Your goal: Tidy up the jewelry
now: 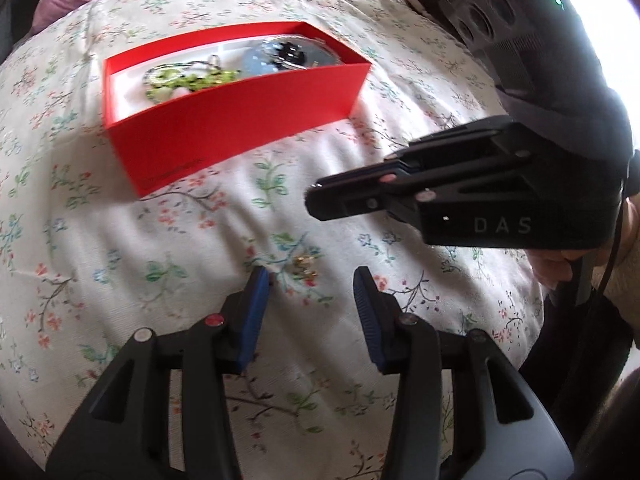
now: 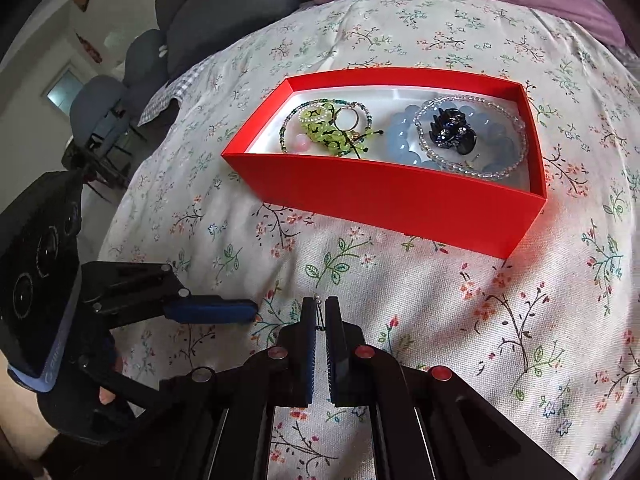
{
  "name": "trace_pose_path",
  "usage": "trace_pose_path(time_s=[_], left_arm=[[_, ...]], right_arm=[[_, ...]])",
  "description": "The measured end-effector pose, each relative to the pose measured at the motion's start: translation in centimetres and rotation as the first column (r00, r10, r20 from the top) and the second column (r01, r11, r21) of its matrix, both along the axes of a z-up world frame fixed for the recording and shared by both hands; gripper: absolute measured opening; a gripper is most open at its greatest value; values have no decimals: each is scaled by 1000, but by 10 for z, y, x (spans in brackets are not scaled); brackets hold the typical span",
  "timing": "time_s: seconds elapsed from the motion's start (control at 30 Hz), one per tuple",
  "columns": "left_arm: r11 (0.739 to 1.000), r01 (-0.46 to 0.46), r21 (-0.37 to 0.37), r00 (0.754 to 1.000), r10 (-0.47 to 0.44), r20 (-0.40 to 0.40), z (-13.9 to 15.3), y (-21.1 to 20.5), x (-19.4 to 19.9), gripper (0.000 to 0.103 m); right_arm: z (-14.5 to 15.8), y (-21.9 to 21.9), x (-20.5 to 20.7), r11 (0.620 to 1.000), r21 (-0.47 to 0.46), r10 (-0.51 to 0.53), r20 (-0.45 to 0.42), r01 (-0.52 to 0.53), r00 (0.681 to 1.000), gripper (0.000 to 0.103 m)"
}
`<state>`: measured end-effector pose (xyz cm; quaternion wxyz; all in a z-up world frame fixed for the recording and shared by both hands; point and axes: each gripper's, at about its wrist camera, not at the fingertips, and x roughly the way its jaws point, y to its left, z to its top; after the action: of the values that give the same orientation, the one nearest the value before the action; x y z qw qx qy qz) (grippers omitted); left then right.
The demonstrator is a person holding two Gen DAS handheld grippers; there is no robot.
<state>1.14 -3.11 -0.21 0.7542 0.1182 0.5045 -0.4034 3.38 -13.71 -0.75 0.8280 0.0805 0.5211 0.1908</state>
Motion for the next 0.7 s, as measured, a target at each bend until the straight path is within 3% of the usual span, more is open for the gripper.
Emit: trace_pose_path(time_s=[0.13, 0.33, 0.47, 0.7], left_arm=[[1000, -14, 7, 1000, 14, 1, -7, -7, 1, 45], [999, -45, -5, 999, 45, 14, -10, -9, 2, 20], [1000, -30, 0, 999, 30, 17, -12, -13, -2, 11], [999, -38, 4, 999, 38, 15, -10, -13, -2, 7]], right_arm=[[1, -7, -3, 1000, -7, -2, 1, 2, 1000, 4], [1, -12, -6, 1000, -15, -13, -3, 13, 1000, 4], [2, -17, -7, 1000, -17, -19, -3, 19, 1000, 4], [5, -21, -13, 999, -33, -16, 6, 16, 1000, 4]])
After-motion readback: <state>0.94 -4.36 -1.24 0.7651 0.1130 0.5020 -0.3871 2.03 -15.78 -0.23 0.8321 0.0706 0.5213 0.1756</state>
